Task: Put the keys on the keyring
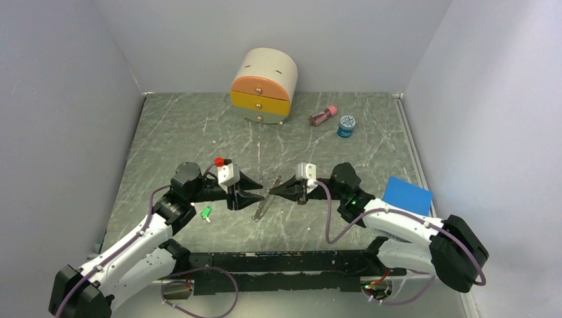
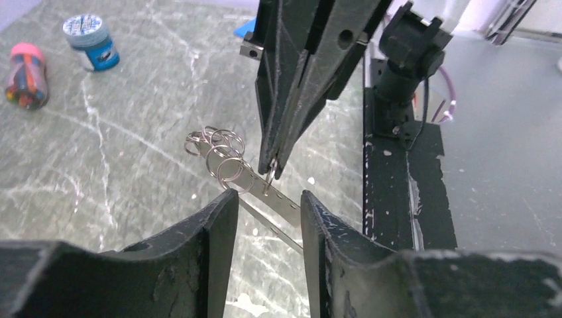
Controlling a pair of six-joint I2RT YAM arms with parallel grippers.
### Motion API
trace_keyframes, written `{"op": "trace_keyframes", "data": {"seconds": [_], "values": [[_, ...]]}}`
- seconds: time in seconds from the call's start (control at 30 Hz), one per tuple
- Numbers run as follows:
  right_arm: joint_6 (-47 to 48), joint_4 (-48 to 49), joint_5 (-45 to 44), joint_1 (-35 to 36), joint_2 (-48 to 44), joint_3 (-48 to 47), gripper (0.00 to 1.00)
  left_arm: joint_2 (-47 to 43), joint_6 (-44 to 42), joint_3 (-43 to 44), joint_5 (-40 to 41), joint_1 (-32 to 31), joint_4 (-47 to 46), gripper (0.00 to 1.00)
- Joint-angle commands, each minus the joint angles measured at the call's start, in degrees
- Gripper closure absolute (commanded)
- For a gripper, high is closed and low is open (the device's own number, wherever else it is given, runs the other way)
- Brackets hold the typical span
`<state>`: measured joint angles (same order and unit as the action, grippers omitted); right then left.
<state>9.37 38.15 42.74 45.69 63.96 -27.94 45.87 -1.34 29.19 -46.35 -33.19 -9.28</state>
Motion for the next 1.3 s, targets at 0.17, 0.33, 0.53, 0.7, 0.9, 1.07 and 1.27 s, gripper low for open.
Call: {"op": "trace_keyframes", "data": {"seconds": [0.17, 0.33, 0.53, 0.7, 0.9, 1.07, 1.27], "values": [[-4.5, 9.3, 7.4, -2.7, -3.1, 0.6, 1.00, -0.5, 6.7, -4.2, -10.0, 1.5, -22.1, 0.61], [-6.8, 12.8, 9.4, -2.6, -1.7, 0.2, 1.00, 0.7, 7.2, -4.2, -9.4, 1.6, -23.6, 0.67], [-8.6, 15.8, 9.5, -2.7, 0.1, 0.1, 1.00, 3.2, 6.2, -3.1, -11.0, 1.6, -23.0, 0.69], [-8.7, 14.6, 9.2, -2.6, 1.0, -0.8, 1.00, 4.3, 6.0, -3.4, -11.1, 1.6, -23.7, 0.74], [-9.2, 14.6, 9.3, -2.6, 1.8, -0.9, 1.00, 5.0, 6.6, -3.9, -9.8, 1.5, -25.8, 0.75], [-9.3, 15.5, 9.6, -2.6, 2.7, -0.9, 1.00, 6.1, 5.8, -4.2, -9.9, 1.5, -25.1, 0.80], [-9.3, 16.1, 9.3, -2.6, 2.9, -0.9, 1.00, 5.1, 2.1, -2.9, -8.4, 1.5, -18.0, 0.72]]}}
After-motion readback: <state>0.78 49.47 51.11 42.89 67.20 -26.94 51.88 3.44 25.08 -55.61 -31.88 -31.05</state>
